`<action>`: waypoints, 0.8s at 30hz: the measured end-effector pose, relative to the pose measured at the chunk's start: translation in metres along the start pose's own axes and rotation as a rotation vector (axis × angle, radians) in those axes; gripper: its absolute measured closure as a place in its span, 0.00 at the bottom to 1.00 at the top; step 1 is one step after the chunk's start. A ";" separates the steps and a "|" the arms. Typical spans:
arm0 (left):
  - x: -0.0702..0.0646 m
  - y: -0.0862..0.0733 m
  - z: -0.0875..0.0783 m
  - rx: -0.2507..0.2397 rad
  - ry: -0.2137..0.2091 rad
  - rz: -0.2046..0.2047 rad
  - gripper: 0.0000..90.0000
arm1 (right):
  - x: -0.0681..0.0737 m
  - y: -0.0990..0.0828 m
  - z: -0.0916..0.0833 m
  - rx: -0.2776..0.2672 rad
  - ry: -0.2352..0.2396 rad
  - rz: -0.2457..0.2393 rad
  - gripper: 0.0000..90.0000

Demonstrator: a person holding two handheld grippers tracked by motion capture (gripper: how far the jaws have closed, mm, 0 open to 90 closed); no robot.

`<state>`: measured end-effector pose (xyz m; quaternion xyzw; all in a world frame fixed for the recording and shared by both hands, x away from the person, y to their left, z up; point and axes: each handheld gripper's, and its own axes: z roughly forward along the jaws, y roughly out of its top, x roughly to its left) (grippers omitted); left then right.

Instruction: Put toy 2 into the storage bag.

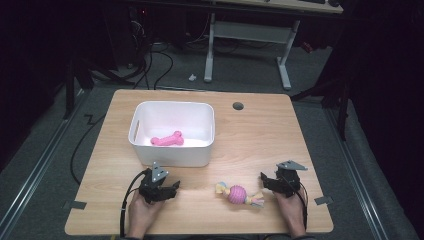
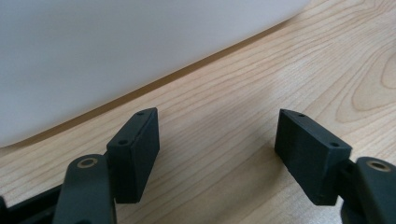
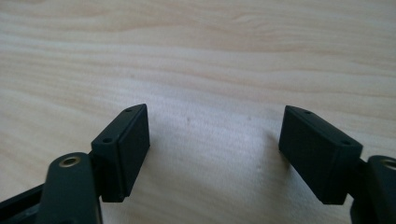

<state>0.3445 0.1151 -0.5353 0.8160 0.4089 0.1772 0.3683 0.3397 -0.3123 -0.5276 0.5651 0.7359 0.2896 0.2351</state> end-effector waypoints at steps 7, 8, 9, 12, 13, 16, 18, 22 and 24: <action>0.000 0.000 0.000 0.000 -0.001 0.000 0.34 | 0.003 -0.001 -0.006 0.029 0.062 -0.047 0.28; 0.000 0.000 0.000 0.000 -0.001 0.000 0.34 | 0.004 -0.001 -0.008 0.028 0.054 -0.067 0.28; 0.000 0.000 0.000 0.000 0.000 0.000 0.34 | 0.006 0.000 -0.011 0.020 0.032 -0.076 0.28; 0.000 -0.001 0.000 0.000 -0.002 -0.001 0.34 | 0.007 0.005 -0.025 -0.030 0.062 -0.074 0.28; -0.001 -0.001 -0.001 0.000 -0.003 0.001 0.33 | 0.008 0.006 -0.028 -0.039 0.057 -0.082 0.28; 0.000 -0.001 0.000 0.000 -0.003 0.000 0.33 | 0.010 0.009 -0.034 -0.032 0.084 -0.102 0.27; 0.000 -0.001 -0.001 0.000 -0.003 -0.001 0.33 | 0.012 0.012 -0.037 -0.028 0.092 -0.117 0.27; 0.000 -0.001 0.000 0.000 -0.003 -0.001 0.33 | 0.020 0.014 -0.048 -0.015 0.145 -0.158 0.28; 0.000 -0.001 -0.001 0.000 -0.003 -0.001 0.33 | 0.021 0.014 -0.049 -0.016 0.147 -0.171 0.28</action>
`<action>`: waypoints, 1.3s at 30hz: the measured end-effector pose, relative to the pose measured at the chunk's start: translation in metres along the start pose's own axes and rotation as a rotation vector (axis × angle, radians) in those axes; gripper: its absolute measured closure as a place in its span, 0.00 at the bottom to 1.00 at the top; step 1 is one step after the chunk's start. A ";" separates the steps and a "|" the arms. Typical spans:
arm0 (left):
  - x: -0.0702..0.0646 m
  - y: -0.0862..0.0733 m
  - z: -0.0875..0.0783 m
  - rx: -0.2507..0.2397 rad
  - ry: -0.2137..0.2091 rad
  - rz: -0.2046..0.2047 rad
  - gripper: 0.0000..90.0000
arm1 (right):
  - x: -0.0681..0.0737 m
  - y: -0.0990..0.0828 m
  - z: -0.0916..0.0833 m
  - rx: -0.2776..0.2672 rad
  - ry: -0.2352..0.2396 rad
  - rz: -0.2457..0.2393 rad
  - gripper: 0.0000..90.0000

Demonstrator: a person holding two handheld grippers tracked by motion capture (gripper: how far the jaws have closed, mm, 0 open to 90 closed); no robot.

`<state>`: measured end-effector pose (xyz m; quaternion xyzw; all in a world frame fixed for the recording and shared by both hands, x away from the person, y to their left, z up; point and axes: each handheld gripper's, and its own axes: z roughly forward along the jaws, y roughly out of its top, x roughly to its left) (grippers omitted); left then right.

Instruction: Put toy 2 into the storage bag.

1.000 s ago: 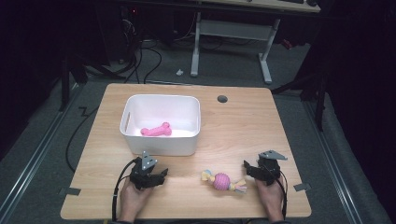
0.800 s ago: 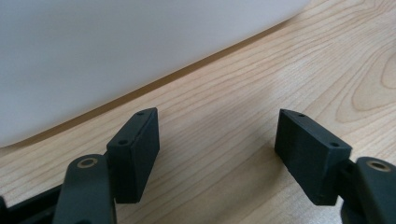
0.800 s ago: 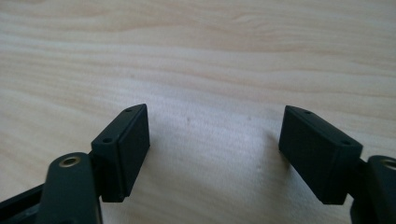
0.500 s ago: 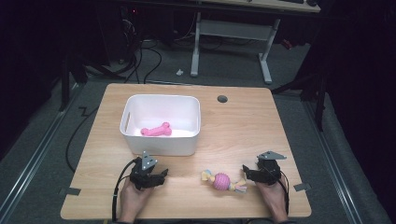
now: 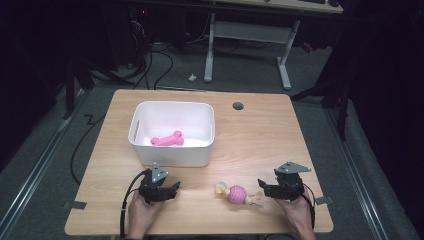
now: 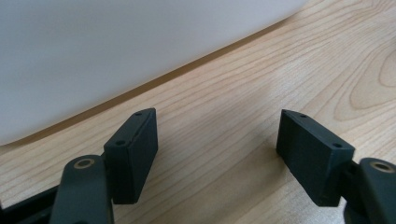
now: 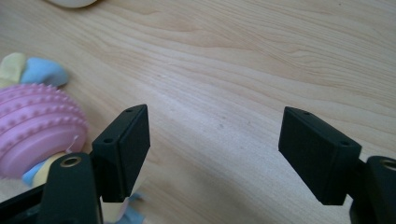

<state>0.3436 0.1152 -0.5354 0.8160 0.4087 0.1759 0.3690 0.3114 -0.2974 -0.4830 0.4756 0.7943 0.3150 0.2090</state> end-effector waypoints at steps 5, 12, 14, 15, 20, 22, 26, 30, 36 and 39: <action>0.000 0.000 0.000 0.000 0.000 -0.001 0.33 | 0.007 -0.002 -0.007 -0.019 0.048 -0.017 0.31; 0.000 0.000 0.000 0.000 0.000 0.000 0.33 | 0.024 0.007 -0.015 0.008 0.104 -0.105 0.34; 0.000 0.000 0.000 0.000 -0.001 -0.001 0.33 | 0.029 0.008 -0.016 0.012 0.114 -0.121 0.34; 0.000 0.000 0.000 0.000 -0.001 -0.001 0.33 | 0.031 0.009 -0.017 0.012 0.116 -0.131 0.34; 0.000 0.000 0.000 0.000 -0.001 -0.001 0.33 | 0.043 0.015 -0.018 0.022 0.130 -0.179 0.34; 0.000 0.000 0.000 0.000 0.000 -0.001 0.33 | 0.049 0.017 -0.019 0.036 0.101 -0.222 0.34; 0.000 0.000 0.000 0.000 0.000 0.000 0.33 | 0.058 0.021 -0.018 0.043 0.113 -0.256 0.33; 0.000 0.000 0.000 0.000 0.000 0.000 0.33 | 0.061 0.025 -0.019 0.042 0.131 -0.268 0.33; 0.000 0.000 0.000 0.000 0.000 0.001 0.33 | 0.070 0.031 -0.018 0.060 0.116 -0.317 0.33; 0.000 0.000 0.000 0.000 0.000 0.001 0.33 | 0.075 0.034 -0.015 0.075 0.140 -0.333 0.33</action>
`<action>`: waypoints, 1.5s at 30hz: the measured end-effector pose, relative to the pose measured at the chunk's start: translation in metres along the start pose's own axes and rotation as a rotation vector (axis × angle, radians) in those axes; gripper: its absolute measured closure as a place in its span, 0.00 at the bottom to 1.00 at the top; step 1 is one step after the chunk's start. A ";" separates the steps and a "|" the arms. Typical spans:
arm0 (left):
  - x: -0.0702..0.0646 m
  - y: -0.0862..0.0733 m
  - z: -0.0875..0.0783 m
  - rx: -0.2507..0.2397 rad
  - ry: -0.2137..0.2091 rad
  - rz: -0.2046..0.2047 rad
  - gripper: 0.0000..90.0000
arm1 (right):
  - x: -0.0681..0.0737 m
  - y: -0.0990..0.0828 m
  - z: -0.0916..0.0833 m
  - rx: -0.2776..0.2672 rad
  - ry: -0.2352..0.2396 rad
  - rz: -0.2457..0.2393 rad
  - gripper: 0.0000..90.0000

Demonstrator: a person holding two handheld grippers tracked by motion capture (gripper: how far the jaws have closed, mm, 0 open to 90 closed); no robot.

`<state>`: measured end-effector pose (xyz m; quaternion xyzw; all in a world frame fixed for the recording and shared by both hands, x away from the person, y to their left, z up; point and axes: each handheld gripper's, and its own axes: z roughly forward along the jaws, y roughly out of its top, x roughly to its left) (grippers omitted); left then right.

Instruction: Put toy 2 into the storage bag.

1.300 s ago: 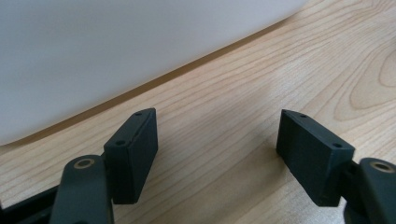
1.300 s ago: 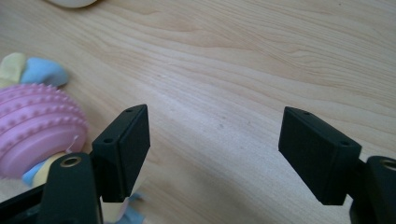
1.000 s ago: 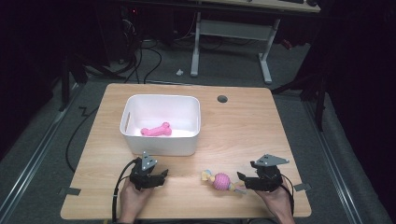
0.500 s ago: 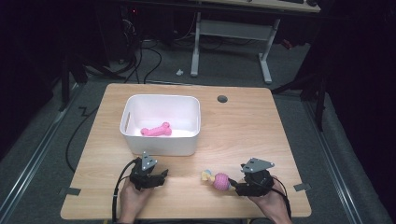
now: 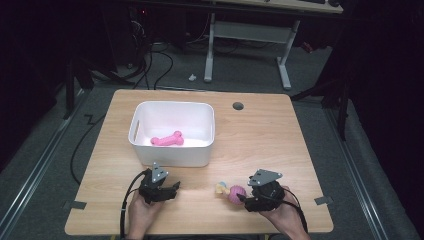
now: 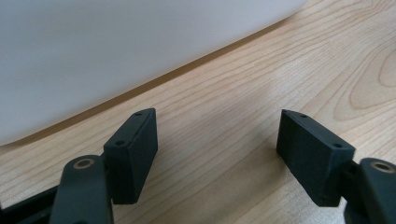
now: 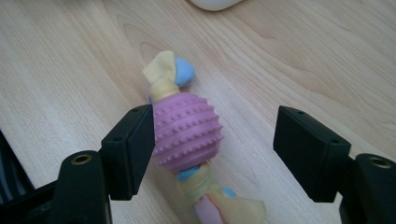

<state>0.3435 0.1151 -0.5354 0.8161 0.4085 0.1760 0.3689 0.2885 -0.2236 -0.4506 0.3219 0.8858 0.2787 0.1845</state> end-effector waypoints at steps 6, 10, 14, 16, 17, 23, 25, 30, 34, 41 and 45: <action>0.000 0.000 0.000 0.000 -0.001 0.001 0.33 | 0.006 0.008 0.005 0.029 0.029 -0.027 0.32; 0.000 0.000 0.000 0.000 -0.001 0.000 0.33 | 0.010 0.012 0.011 0.065 0.056 -0.056 0.32; 0.000 0.000 0.000 0.000 -0.002 0.001 0.33 | 0.011 0.013 0.021 0.136 0.065 -0.068 0.30; 0.000 0.000 0.000 0.000 -0.002 0.001 0.33 | 0.010 0.013 0.023 0.148 0.065 -0.069 0.30; 0.000 0.000 0.000 0.000 -0.002 0.001 0.33 | 0.009 0.012 0.029 0.177 0.057 -0.070 0.29; 0.000 0.000 0.000 0.000 -0.003 0.002 0.33 | 0.007 0.011 0.041 0.235 0.066 -0.080 0.29; 0.000 0.000 0.000 0.000 -0.003 0.002 0.33 | 0.008 0.010 0.043 0.245 0.072 -0.090 0.33; 0.000 0.000 0.000 0.000 -0.004 0.002 0.32 | 0.008 0.009 0.043 0.238 0.079 -0.087 0.37; 0.000 0.000 0.000 0.000 -0.003 0.004 0.32 | 0.006 0.009 0.043 0.231 0.091 -0.090 0.38; 0.000 0.000 0.000 0.000 -0.004 0.005 0.32 | -0.007 0.018 0.035 0.183 0.119 -0.023 0.38; 0.000 0.000 0.000 0.001 -0.005 0.007 0.32 | -0.016 0.025 0.024 0.107 0.099 0.024 0.38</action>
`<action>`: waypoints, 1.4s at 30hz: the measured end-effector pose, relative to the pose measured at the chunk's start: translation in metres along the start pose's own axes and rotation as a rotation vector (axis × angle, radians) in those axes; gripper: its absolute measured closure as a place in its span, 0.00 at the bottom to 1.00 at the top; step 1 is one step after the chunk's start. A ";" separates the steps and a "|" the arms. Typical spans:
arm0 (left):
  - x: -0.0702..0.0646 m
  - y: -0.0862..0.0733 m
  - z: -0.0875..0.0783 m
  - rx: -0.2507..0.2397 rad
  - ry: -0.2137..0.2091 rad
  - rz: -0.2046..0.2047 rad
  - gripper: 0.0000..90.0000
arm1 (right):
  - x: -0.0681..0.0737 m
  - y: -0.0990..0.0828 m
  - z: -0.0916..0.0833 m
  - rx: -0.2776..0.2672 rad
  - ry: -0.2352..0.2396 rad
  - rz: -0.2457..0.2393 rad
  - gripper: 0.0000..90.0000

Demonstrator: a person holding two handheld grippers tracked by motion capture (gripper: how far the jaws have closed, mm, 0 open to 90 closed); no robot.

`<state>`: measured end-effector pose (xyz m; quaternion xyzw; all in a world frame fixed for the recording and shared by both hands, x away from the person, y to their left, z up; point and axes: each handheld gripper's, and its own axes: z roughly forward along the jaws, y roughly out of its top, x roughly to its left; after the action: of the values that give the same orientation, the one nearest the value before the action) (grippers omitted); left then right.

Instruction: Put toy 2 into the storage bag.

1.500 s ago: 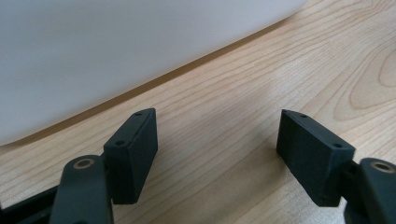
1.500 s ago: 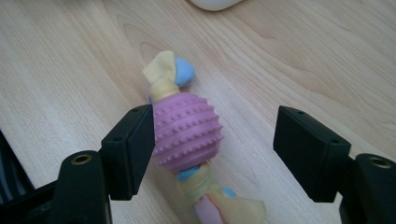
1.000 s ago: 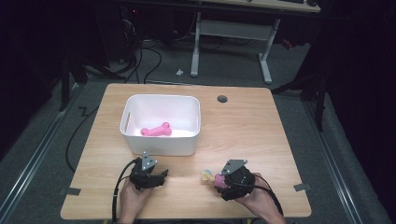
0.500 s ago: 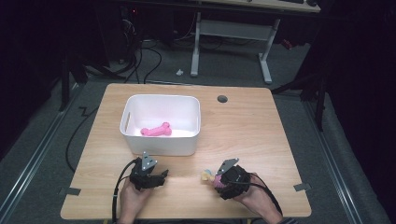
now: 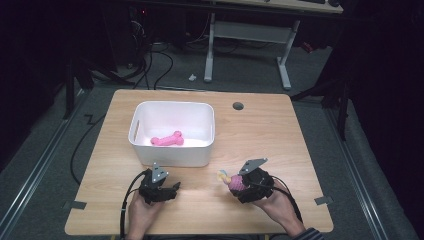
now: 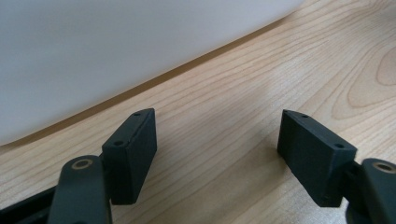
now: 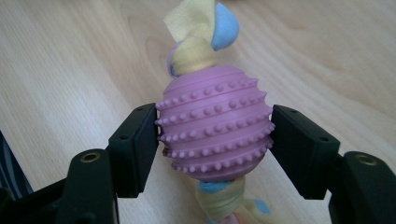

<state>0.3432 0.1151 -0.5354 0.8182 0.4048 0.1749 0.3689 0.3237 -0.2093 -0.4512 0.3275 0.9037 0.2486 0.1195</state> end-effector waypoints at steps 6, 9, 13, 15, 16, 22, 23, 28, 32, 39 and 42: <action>0.000 0.000 0.000 0.000 0.000 0.000 0.32 | -0.007 0.005 -0.011 -0.065 -0.027 0.043 0.38; 0.000 0.000 0.000 0.000 -0.001 -0.001 0.32 | -0.009 0.008 -0.017 -0.091 -0.022 0.040 0.38; 0.000 0.000 0.000 0.000 -0.001 -0.001 0.32 | -0.012 0.017 -0.028 -0.124 -0.026 0.031 0.38; 0.000 0.000 0.000 -0.002 0.000 -0.005 0.32 | -0.013 0.022 -0.032 -0.136 -0.028 0.032 0.38; 0.000 0.000 0.000 -0.002 0.000 -0.005 0.33 | -0.014 0.025 -0.036 -0.144 -0.035 0.038 0.38; 0.000 0.000 0.000 0.000 0.000 0.001 0.32 | -0.021 0.042 -0.048 -0.183 -0.028 0.033 0.38; 0.000 0.000 0.000 0.000 0.000 0.000 0.32 | -0.022 0.045 -0.049 -0.187 -0.031 0.026 0.38; 0.000 0.000 0.000 -0.001 -0.002 0.001 0.32 | -0.026 0.073 -0.067 -0.212 -0.038 -0.021 0.38; 0.000 0.000 0.000 -0.003 -0.004 0.004 0.34 | -0.030 0.096 -0.080 -0.258 -0.047 -0.047 0.38; 0.000 0.000 0.000 -0.004 -0.006 0.005 0.34 | -0.039 0.116 -0.089 -0.294 -0.012 -0.034 0.38; 0.000 0.000 0.000 -0.004 -0.006 0.005 0.34 | -0.040 0.122 -0.089 -0.286 -0.015 -0.040 0.39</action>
<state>0.3428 0.1150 -0.5354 0.8191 0.4012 0.1742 0.3713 0.3853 -0.1877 -0.3098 0.2910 0.8644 0.3701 0.1768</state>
